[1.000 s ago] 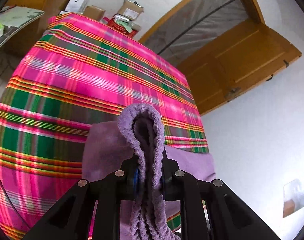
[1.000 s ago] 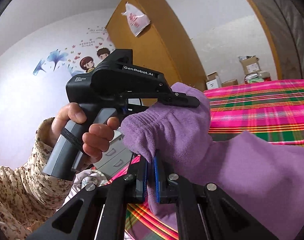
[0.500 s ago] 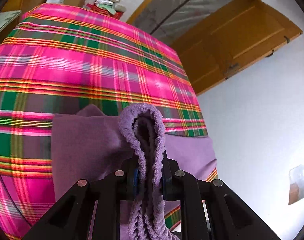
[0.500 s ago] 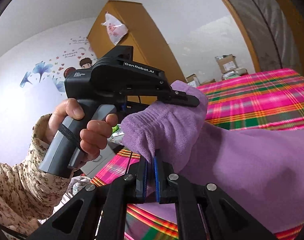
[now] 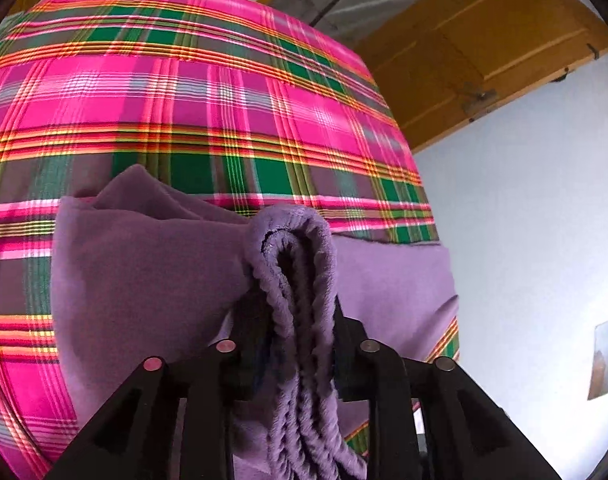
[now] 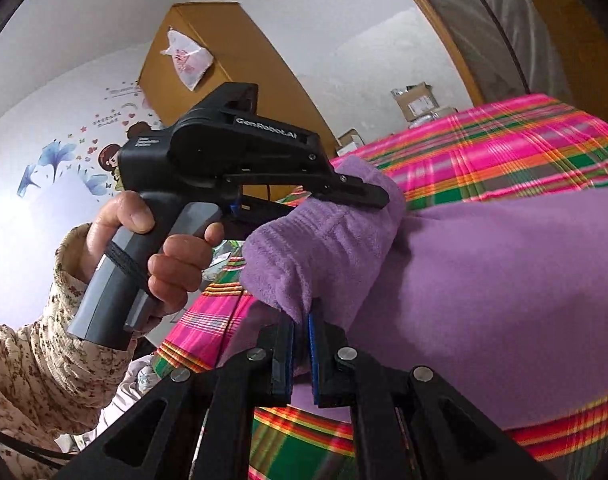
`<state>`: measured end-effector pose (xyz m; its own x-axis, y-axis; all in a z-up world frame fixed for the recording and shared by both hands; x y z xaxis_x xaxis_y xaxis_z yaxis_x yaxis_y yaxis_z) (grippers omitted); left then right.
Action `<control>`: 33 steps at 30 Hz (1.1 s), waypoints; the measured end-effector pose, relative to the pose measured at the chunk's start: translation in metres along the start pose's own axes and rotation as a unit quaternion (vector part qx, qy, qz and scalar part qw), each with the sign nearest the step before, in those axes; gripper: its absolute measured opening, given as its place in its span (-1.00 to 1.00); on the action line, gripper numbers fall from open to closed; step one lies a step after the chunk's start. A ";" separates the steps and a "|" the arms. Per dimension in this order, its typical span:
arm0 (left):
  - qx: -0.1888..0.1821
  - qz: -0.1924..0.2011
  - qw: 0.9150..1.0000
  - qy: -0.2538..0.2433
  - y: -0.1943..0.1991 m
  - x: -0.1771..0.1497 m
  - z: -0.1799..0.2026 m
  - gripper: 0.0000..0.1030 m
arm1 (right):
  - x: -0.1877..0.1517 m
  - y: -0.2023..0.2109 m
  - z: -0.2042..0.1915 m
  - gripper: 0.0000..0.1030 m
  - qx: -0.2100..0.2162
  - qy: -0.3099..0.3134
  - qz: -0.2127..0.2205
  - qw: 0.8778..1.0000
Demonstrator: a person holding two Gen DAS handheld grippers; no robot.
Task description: Fold clothes
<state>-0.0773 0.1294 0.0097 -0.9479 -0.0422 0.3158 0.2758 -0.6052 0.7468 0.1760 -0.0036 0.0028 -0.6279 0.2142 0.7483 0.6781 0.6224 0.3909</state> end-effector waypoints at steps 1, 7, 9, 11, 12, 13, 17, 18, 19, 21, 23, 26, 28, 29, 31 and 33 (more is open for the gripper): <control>0.000 -0.001 1.000 -0.003 -0.002 0.000 0.001 -0.42 | -0.003 0.001 0.004 -0.88 0.001 -0.005 -0.001 1.000; -0.007 0.027 1.000 -0.009 0.011 0.002 0.002 -0.16 | -0.009 0.007 0.020 -0.84 -0.010 -0.020 -0.004 1.000; -0.006 0.040 0.999 -0.007 0.020 0.000 -0.001 -0.16 | -0.011 0.008 0.024 -0.84 -0.011 -0.027 -0.008 1.000; -0.003 0.049 0.999 -0.002 0.029 -0.005 -0.007 -0.16 | -0.013 0.009 0.028 -0.81 -0.015 -0.029 -0.011 0.999; 0.000 0.051 0.999 0.001 0.033 -0.009 -0.011 -0.16 | -0.013 0.011 0.030 -0.72 -0.017 -0.031 -0.011 0.999; 0.003 0.053 0.999 0.003 0.037 -0.012 -0.015 -0.16 | -0.013 0.013 0.033 -0.66 -0.019 -0.034 -0.011 0.999; 0.019 0.076 0.997 0.027 0.058 -0.032 -0.041 -0.16 | -0.011 0.022 0.046 -0.26 -0.025 -0.052 -0.007 0.998; 0.024 0.081 0.996 0.034 0.063 -0.036 -0.048 -0.16 | -0.011 0.025 0.050 -0.16 -0.026 -0.060 -0.003 0.998; 0.028 0.088 0.995 0.042 0.069 -0.042 -0.056 -0.16 | -0.010 0.028 0.054 -0.10 -0.025 -0.070 -0.002 0.997; 0.037 0.098 0.993 0.056 0.077 -0.051 -0.070 -0.16 | -0.008 0.033 0.063 -0.07 -0.016 -0.096 0.002 0.995; 0.039 0.102 0.992 0.066 0.082 -0.060 -0.079 -0.16 | -0.003 0.036 0.071 -0.03 -0.011 -0.118 0.006 0.993; 0.032 0.102 0.991 0.078 0.084 -0.072 -0.086 -0.16 | 0.005 0.037 0.074 0.02 -0.016 -0.121 0.010 0.992; 0.036 0.099 0.992 0.075 0.084 -0.080 -0.088 -0.16 | 0.008 0.031 0.071 0.02 -0.013 -0.115 0.000 0.993; 0.032 0.096 0.992 0.078 0.082 -0.085 -0.090 -0.16 | 0.009 0.027 0.069 0.02 -0.012 -0.112 -0.007 0.994; 0.018 0.082 0.993 0.089 0.076 -0.093 -0.094 -0.16 | 0.007 0.019 0.064 -0.01 -0.014 -0.099 -0.026 0.995; 0.014 0.079 0.992 0.095 0.074 -0.100 -0.095 -0.16 | 0.004 0.011 0.061 -0.45 -0.032 -0.084 -0.042 0.995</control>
Point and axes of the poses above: each gripper's, at about its wrist camera, not at the fingertips, and y roughly against the way its jaws point, z to its right, x to its top, the point moved 5 cm from there along -y, roughly the way its jaws point, and after that the axes turned 1 degree about -y, right-handed, at the moved point
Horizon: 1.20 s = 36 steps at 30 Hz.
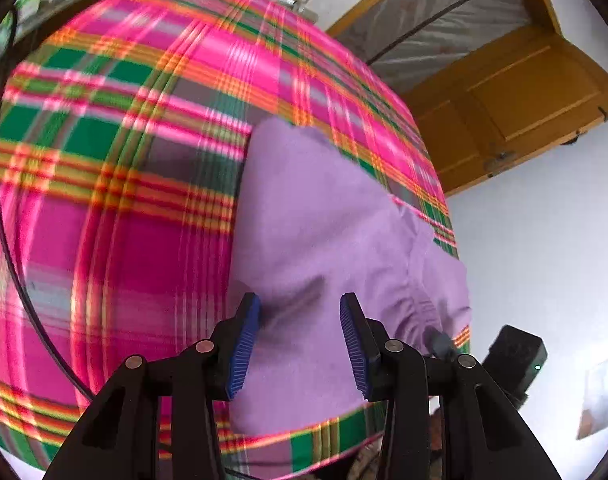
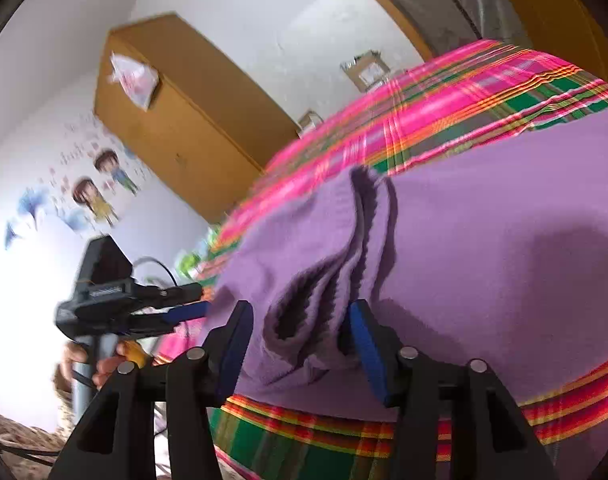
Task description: Fold clothes
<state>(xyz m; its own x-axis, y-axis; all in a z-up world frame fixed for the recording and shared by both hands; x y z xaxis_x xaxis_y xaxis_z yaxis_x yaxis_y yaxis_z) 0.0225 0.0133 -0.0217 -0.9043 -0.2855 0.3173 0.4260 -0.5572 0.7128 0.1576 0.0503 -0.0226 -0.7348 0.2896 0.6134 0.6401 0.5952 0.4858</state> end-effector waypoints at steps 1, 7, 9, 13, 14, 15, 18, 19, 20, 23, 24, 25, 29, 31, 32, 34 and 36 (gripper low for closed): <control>-0.001 0.000 1.000 0.001 0.000 -0.002 -0.001 -0.16 | -0.001 -0.002 -0.001 -0.66 -0.014 0.010 -0.004 1.000; -0.009 -0.005 1.000 0.001 0.004 -0.013 -0.005 -0.16 | 0.002 0.012 -0.001 -0.71 -0.013 0.003 0.004 1.000; -0.011 -0.011 1.000 -0.001 0.001 -0.016 -0.005 -0.16 | 0.002 0.016 0.005 -0.71 -0.022 -0.007 0.010 1.000; -0.010 -0.018 1.000 -0.007 -0.002 -0.022 -0.006 -0.16 | -0.003 0.007 0.013 -0.64 -0.042 -0.022 -0.012 0.999; -0.012 -0.018 1.000 -0.007 -0.001 -0.023 -0.007 -0.16 | -0.002 0.008 0.012 -0.64 -0.048 -0.017 -0.011 0.999; -0.014 -0.019 1.000 -0.006 0.000 -0.023 -0.008 -0.16 | 0.000 0.010 0.010 -0.60 -0.053 -0.008 -0.008 0.999; -0.011 -0.019 1.000 -0.007 0.002 -0.027 -0.010 -0.16 | 0.008 0.017 0.004 -0.55 -0.070 0.022 0.003 0.997; -0.009 -0.019 1.000 -0.008 0.003 -0.028 -0.011 -0.16 | 0.014 0.019 0.001 -0.52 -0.073 0.035 0.008 0.997; -0.006 -0.020 1.000 -0.008 0.003 -0.029 -0.011 -0.16 | 0.021 0.019 -0.001 -0.47 -0.074 0.042 0.009 0.996; -0.004 -0.023 1.000 -0.011 0.003 -0.032 -0.012 -0.16 | 0.048 0.014 -0.002 -0.24 -0.072 0.053 0.027 0.996; -0.004 -0.024 1.000 -0.012 0.002 -0.033 -0.012 -0.16 | 0.057 0.009 0.002 -0.22 -0.080 0.052 0.029 0.995; -0.003 -0.025 1.000 -0.013 0.001 -0.034 -0.012 -0.16 | 0.065 0.003 0.007 -0.20 -0.083 0.043 0.024 0.995; -0.005 -0.028 0.999 -0.014 -0.001 -0.035 -0.011 -0.16 | 0.082 -0.031 0.025 -0.19 -0.077 0.013 -0.022 0.997; -0.005 -0.029 0.999 -0.014 -0.002 -0.035 -0.012 -0.16 | 0.085 -0.043 0.030 -0.35 -0.062 0.000 -0.034 0.997; -0.005 -0.030 0.999 -0.014 -0.002 -0.034 -0.012 -0.16 | 0.085 -0.046 0.033 -0.62 -0.054 -0.006 -0.035 0.998; -0.007 -0.032 0.999 -0.011 -0.004 -0.033 -0.014 -0.16 | 0.086 -0.044 0.033 -0.90 -0.051 -0.004 -0.030 0.998; -0.010 -0.034 0.999 -0.009 -0.005 -0.030 -0.016 -0.16 | 0.087 -0.039 0.035 -0.90 -0.069 0.001 -0.017 0.997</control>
Point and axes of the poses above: each gripper's, at about its wrist camera, not at the fingertips, and y roughly against the way its jaws point, z to its right, x to its top, the point moved 5 cm from there along -y, roughly the way its jaws point, and after that the axes turned 1 degree about -y, right-handed, at the moved point
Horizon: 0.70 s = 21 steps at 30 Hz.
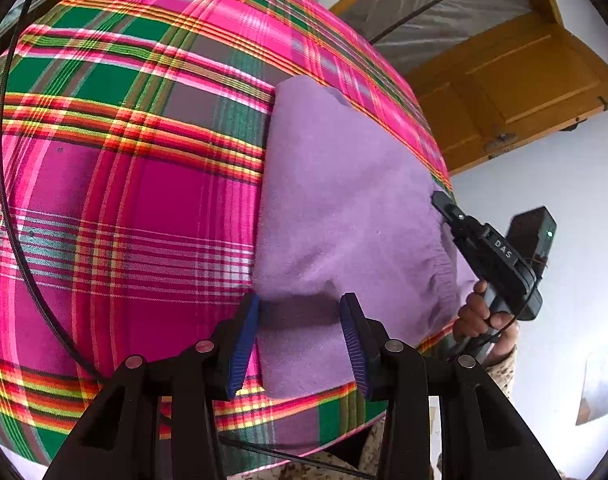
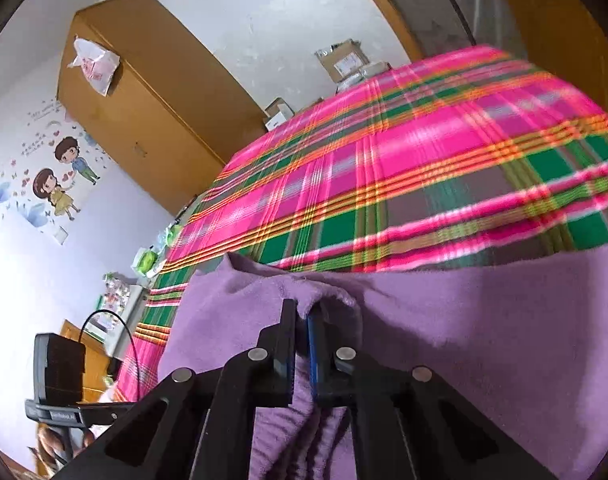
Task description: Fold clothes
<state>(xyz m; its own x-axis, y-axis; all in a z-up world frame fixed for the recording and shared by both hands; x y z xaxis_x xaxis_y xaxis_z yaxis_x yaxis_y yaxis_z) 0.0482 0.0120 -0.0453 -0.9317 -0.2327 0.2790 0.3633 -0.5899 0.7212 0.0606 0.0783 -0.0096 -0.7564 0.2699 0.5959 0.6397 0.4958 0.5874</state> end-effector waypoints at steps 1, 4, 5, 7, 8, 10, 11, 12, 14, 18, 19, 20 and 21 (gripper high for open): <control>-0.002 -0.001 1.000 0.000 0.001 0.000 -0.002 -0.16 | 0.001 0.000 0.003 -0.90 -0.009 0.000 0.003 1.000; -0.004 -0.001 1.000 -0.003 0.003 -0.002 -0.005 -0.16 | -0.001 -0.010 0.009 -0.89 -0.027 -0.002 -0.006 1.000; -0.005 -0.001 1.000 -0.003 0.004 -0.003 -0.005 -0.16 | -0.002 -0.012 0.009 -0.86 -0.035 0.004 -0.008 0.999; -0.007 -0.002 1.000 -0.002 0.004 -0.004 -0.004 -0.16 | -0.003 -0.014 0.005 -0.83 -0.051 0.019 -0.010 0.998; -0.008 -0.002 1.000 -0.002 0.004 -0.004 -0.004 -0.16 | -0.003 -0.011 0.003 -0.80 -0.054 0.020 -0.008 0.998; -0.009 -0.003 1.000 -0.004 0.006 -0.003 -0.003 -0.16 | -0.003 -0.001 0.000 -0.62 -0.056 0.021 0.000 0.998; -0.012 -0.003 1.000 -0.004 0.008 -0.003 -0.004 -0.16 | -0.006 0.006 -0.003 -0.61 -0.051 0.021 0.006 0.998; -0.014 -0.004 1.000 -0.003 0.010 -0.002 -0.007 -0.16 | -0.009 0.014 -0.006 -0.61 -0.043 0.022 0.009 0.999; -0.018 -0.006 1.000 -0.002 0.012 -0.001 -0.010 -0.16 | -0.019 0.026 -0.012 -0.51 -0.025 0.021 0.009 0.999; -0.019 -0.006 1.000 -0.006 0.009 0.000 -0.007 -0.16 | -0.052 0.038 -0.016 -0.23 0.001 0.004 -0.017 1.000; -0.019 -0.006 1.000 -0.007 0.009 0.000 -0.006 -0.16 | -0.060 0.038 -0.017 -0.23 0.004 0.002 -0.023 1.000; -0.019 -0.006 1.000 -0.008 0.009 0.000 -0.006 -0.16 | -0.066 0.037 -0.017 -0.23 0.004 0.002 -0.028 1.000; -0.020 -0.007 1.000 -0.009 0.009 0.000 -0.006 -0.16 | -0.071 0.036 -0.017 -0.22 -0.004 0.007 -0.031 0.999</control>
Point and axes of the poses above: each gripper's, at about its wrist camera, not at the fingertips, and y roughly against the way its jaws point, z to its right, x to its top, the point moved 5 cm from there along -y, roughly the way its jaws point, and after that the axes turned 1 degree about -y, right-handed, at the moved point
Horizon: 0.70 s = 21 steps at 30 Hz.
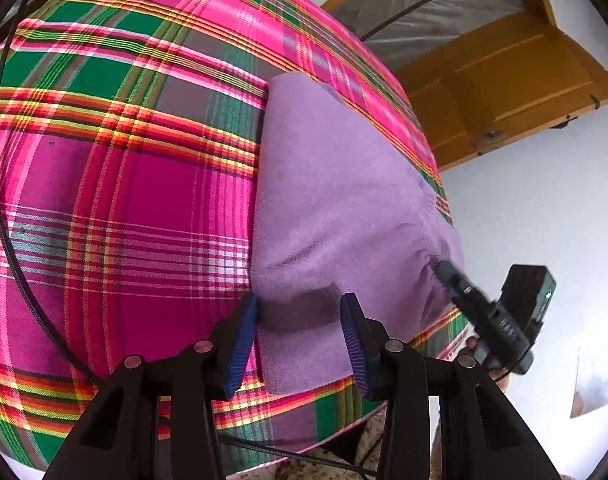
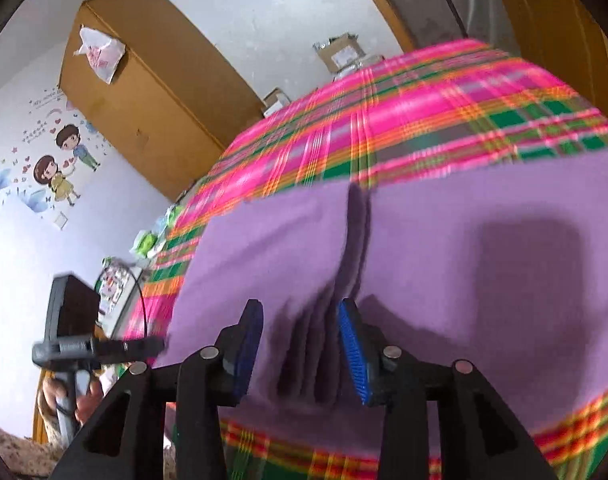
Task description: Fold clothes
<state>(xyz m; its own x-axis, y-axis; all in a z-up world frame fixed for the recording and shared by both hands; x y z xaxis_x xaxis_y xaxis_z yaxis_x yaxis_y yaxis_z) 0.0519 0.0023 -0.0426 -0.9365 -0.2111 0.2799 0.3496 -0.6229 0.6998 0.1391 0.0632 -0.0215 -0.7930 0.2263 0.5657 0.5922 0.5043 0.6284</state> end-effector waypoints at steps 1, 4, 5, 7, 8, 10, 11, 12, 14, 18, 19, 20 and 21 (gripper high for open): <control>0.000 -0.001 1.000 -0.001 0.000 0.000 0.000 -0.16 | -0.003 -0.001 -0.001 -0.32 -0.010 0.010 0.002 1.000; -0.001 -0.003 1.000 -0.002 0.003 -0.002 -0.001 -0.16 | -0.010 0.001 -0.008 -0.44 -0.041 0.047 0.014 0.998; -0.002 -0.004 1.000 -0.002 0.003 -0.003 -0.001 -0.16 | -0.011 0.002 -0.010 -0.44 -0.052 0.059 0.014 0.997; -0.004 -0.005 1.000 -0.002 0.002 -0.004 -0.001 -0.16 | -0.012 0.004 -0.014 -0.44 -0.070 0.080 0.012 0.994; -0.005 -0.006 1.000 -0.003 0.002 -0.005 -0.001 -0.16 | -0.011 0.006 -0.015 -0.44 -0.079 0.085 0.011 0.993; -0.006 -0.008 1.000 -0.004 0.001 -0.006 -0.001 -0.16 | -0.010 0.012 -0.019 -0.42 -0.105 0.103 0.017 0.989; -0.007 -0.010 1.000 -0.006 0.002 -0.006 -0.002 -0.16 | -0.008 0.017 -0.023 -0.42 -0.119 0.115 0.026 0.986; -0.007 -0.012 1.000 -0.008 0.003 -0.006 -0.002 -0.16 | -0.007 0.023 -0.030 -0.42 -0.125 0.130 0.038 0.983; -0.010 -0.017 1.000 -0.011 0.005 -0.006 -0.003 -0.16 | -0.004 0.034 -0.047 -0.42 -0.121 0.159 0.062 0.978; -0.022 -0.032 0.999 -0.009 0.000 -0.004 0.000 -0.16 | -0.014 0.029 -0.092 -0.35 -0.079 0.231 0.058 0.968; -0.026 -0.036 0.999 -0.007 -0.001 -0.002 -0.001 -0.16 | -0.020 0.023 -0.103 -0.31 -0.077 0.254 0.050 0.963; -0.030 -0.040 0.999 -0.003 -0.002 0.000 -0.001 -0.16 | -0.026 0.016 -0.113 -0.30 -0.074 0.277 0.041 0.957; -0.036 -0.043 0.998 -0.001 -0.003 0.001 -0.001 -0.16 | -0.036 0.008 -0.124 -0.30 -0.068 0.305 0.029 0.949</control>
<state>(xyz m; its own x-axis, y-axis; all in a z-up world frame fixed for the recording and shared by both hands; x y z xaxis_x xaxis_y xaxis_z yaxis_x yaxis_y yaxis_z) 0.0499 0.0030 -0.0454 -0.9629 -0.1530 0.2224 0.2651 -0.6913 0.6722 0.1896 -0.0443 0.0294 -0.5522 -0.2962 0.7793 0.6784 0.3837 0.6265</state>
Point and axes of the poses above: each gripper's, at about its wrist camera, not at the fingertips, and y roughly against the way its jaws point, z to its right, x to its top, the point moved 5 cm from there along -y, roughly the way its jaws point, and after that the axes turned 1 degree about -y, right-handed, at the moved point
